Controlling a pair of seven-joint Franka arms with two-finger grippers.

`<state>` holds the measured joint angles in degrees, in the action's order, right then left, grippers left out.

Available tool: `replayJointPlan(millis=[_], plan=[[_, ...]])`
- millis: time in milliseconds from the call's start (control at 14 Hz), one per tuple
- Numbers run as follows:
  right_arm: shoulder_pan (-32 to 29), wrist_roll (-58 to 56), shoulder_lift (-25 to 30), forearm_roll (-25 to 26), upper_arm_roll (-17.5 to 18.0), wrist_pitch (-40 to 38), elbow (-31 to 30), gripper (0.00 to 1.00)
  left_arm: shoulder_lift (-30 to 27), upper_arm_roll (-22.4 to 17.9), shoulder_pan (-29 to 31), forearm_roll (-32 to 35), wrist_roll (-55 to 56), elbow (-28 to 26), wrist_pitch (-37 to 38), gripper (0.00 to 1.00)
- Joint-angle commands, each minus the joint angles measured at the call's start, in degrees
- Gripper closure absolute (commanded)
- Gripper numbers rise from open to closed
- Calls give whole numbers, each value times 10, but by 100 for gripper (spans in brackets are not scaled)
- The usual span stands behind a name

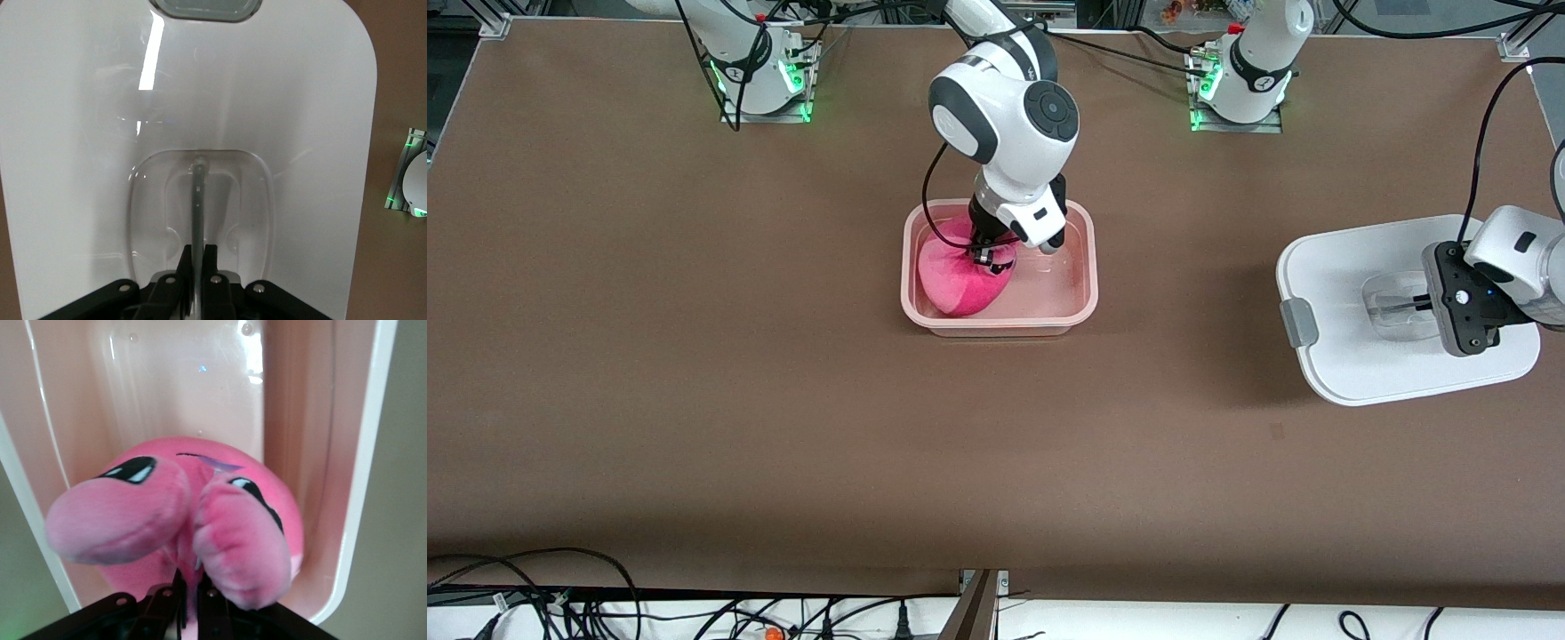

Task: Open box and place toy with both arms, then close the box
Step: 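Lift the pink toy and carry it into the pink box, then release the toy in the box and raise the right gripper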

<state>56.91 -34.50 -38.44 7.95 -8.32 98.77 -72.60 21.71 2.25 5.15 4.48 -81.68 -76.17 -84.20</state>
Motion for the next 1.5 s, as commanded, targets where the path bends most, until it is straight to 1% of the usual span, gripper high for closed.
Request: replayJointPlan(millis=[0, 143, 214, 286, 500, 643, 786, 929, 1000, 1143, 1214, 1357, 1429], plan=[[10, 8, -10, 20, -3, -18, 20, 100, -4, 0, 0, 2, -13, 8, 23, 100], [14, 27, -30, 21, -4, -7, 21, 100, -4, 1, -5, 0, -10, 9, 25, 100], [14, 37, -38, 20, -3, 15, 21, 95, -4, 2, -5, 0, -9, 9, 26, 100], [15, 47, -45, 19, -3, 33, 21, 1, -4, 1, -5, -1, -9, 9, 28, 100], [30, 143, -57, 19, -3, 74, 21, 0, -5, 3, -7, -1, -8, 9, 28, 100], [30, 166, -57, 17, -3, 102, 22, 0, -6, 6, -14, -1, -8, 10, 29, 100], [31, 219, -57, 15, -2, 141, 22, 0, -6, 22, -15, -1, -6, 10, 29, 100], [31, 243, -58, 15, -2, 157, 22, 0, -6, 28, -15, -1, -5, 10, 29, 100], [31, 244, -57, 14, -3, 158, 22, 0, -6, 35, -15, -1, -1, 11, 29, 100], [29, 243, -47, 10, -5, 148, 22, 0, -6, 37, -15, -1, 5, 10, 29, 100], [27, 243, -43, -1, -9, 134, 22, 0, -6, 44, -15, -1, 9, 10, 29, 100], [13, 244, -12, -29, -14, 105, 37, 0, -7, 50, -15, -1, 10, 9, 30, 100], [1, 243, 0, -30, -19, 87, 38, 0, -7, 54, -15, -1, 11, 9, 30, 100]])
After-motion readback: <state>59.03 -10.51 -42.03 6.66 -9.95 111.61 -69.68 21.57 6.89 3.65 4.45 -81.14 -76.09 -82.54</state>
